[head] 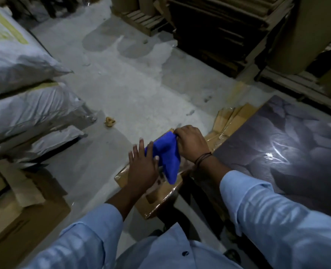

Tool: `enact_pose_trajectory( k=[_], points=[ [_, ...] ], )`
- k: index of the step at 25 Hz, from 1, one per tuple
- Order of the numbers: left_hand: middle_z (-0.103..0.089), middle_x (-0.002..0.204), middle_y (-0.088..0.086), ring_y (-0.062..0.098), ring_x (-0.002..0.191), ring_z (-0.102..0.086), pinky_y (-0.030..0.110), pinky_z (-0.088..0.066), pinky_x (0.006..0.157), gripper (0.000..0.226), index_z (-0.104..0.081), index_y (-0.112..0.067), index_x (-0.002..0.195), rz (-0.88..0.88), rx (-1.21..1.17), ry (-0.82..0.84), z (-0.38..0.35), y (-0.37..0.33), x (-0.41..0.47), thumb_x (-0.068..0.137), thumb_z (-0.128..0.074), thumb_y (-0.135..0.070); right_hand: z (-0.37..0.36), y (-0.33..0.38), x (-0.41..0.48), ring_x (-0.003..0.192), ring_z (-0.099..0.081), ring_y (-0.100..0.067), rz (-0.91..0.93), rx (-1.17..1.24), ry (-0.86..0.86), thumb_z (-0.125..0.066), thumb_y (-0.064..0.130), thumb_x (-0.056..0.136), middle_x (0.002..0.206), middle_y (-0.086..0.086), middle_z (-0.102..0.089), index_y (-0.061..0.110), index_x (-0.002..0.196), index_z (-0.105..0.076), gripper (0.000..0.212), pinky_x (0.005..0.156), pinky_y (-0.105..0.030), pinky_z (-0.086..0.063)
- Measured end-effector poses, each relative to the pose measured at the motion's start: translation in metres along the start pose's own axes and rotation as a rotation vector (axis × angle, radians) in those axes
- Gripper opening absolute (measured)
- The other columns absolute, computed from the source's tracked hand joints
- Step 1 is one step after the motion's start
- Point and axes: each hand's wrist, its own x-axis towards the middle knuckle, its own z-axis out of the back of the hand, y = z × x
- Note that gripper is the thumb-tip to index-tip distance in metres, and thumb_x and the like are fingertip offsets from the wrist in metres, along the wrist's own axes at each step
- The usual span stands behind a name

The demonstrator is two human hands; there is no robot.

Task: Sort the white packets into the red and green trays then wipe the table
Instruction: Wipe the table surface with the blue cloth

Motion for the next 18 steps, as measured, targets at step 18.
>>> enact_pose_trajectory(
  k=[18],
  points=[
    [-0.008, 0.169, 0.014, 0.039, 0.154, -0.012, 0.054, -0.01, 0.124, 0.062, -0.026, -0.02, 0.159, -0.545, -0.12, 0.001, -0.013, -0.206, 0.016, 0.101, -0.023, -0.043, 0.219, -0.103, -0.164, 0.081, -0.059, -0.014, -0.575, 0.088, -0.588, -0.053, 0.023, 0.091, 0.089, 0.003, -0.065, 0.017, 0.098, -0.064, 0.014, 0.074, -0.03, -0.05]
  ],
)
